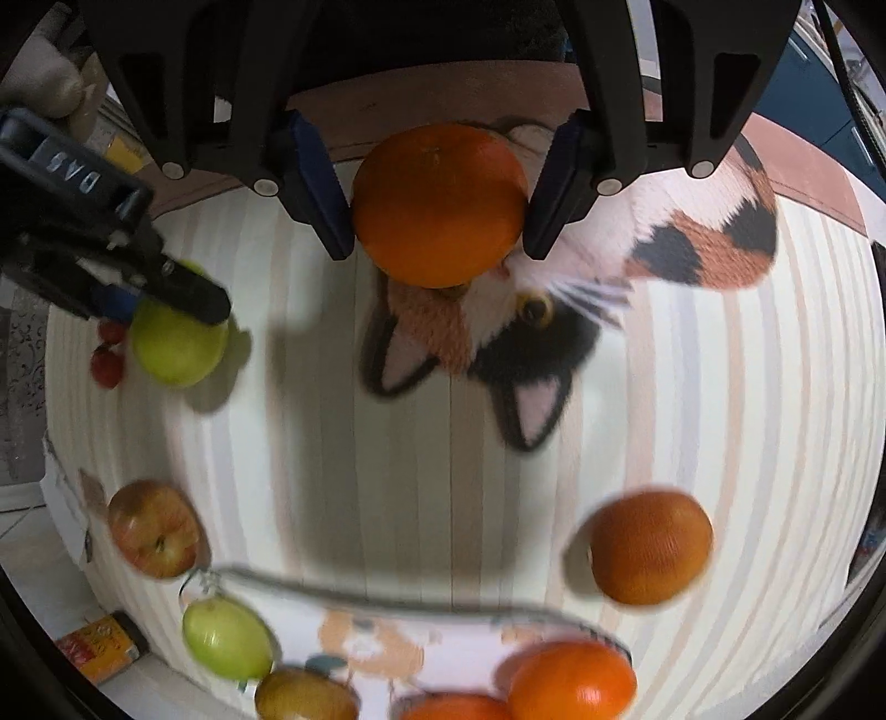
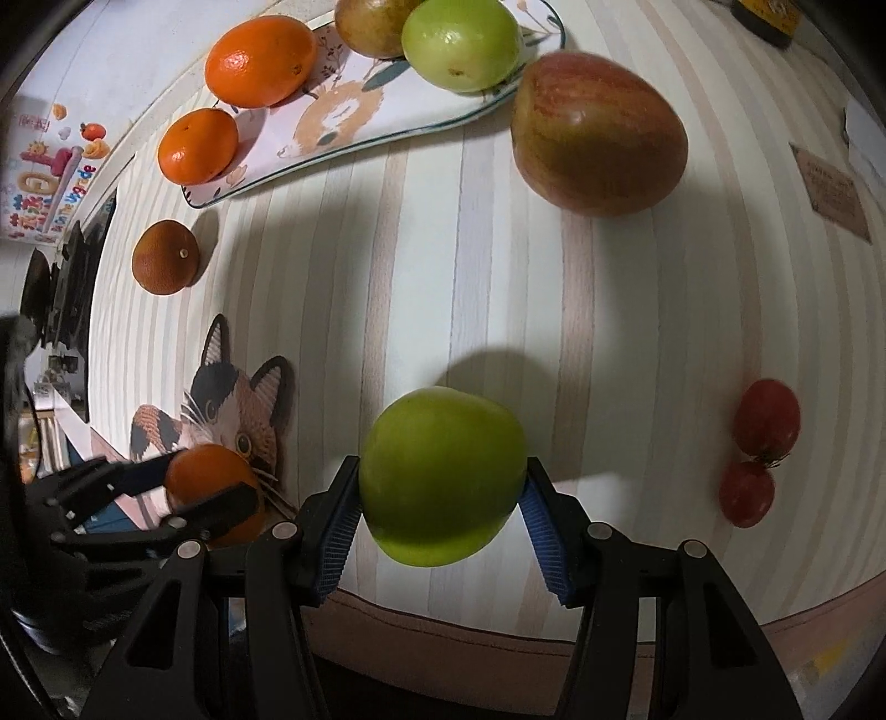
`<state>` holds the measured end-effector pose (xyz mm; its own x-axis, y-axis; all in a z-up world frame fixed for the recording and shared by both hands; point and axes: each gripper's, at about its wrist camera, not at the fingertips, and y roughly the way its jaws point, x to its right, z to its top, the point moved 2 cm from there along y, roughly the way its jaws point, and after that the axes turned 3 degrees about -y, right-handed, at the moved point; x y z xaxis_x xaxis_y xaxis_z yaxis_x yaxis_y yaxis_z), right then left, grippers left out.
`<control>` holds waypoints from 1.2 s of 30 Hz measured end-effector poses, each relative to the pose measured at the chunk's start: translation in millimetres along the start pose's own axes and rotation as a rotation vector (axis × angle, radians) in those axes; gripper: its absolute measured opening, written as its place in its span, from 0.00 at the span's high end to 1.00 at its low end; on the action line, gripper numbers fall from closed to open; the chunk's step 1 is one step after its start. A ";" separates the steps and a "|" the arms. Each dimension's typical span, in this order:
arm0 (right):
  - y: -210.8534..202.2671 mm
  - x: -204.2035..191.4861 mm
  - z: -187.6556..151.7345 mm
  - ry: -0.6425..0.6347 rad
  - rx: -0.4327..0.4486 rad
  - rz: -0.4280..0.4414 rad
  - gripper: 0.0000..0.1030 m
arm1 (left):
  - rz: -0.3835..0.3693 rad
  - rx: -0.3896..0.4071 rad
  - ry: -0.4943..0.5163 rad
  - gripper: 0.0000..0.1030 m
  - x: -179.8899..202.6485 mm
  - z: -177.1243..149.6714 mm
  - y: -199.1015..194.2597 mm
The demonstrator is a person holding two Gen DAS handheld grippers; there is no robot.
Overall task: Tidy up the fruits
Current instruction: 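Place the orange and green apple on the plate and open both tools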
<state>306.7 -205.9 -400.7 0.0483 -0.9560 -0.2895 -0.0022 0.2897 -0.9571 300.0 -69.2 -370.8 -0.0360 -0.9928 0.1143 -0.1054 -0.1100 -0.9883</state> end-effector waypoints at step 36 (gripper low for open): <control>-65.3 -11.1 120.5 0.099 0.236 0.018 0.10 | 0.047 0.233 -0.095 0.12 -36.5 149.4 -93.1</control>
<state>426.7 -208.6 -333.6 -0.0478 -0.9471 -0.3175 0.2314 0.2987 -0.9259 459.6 -29.8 -298.0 0.0588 -0.9959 0.0685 0.1268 -0.0606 -0.9901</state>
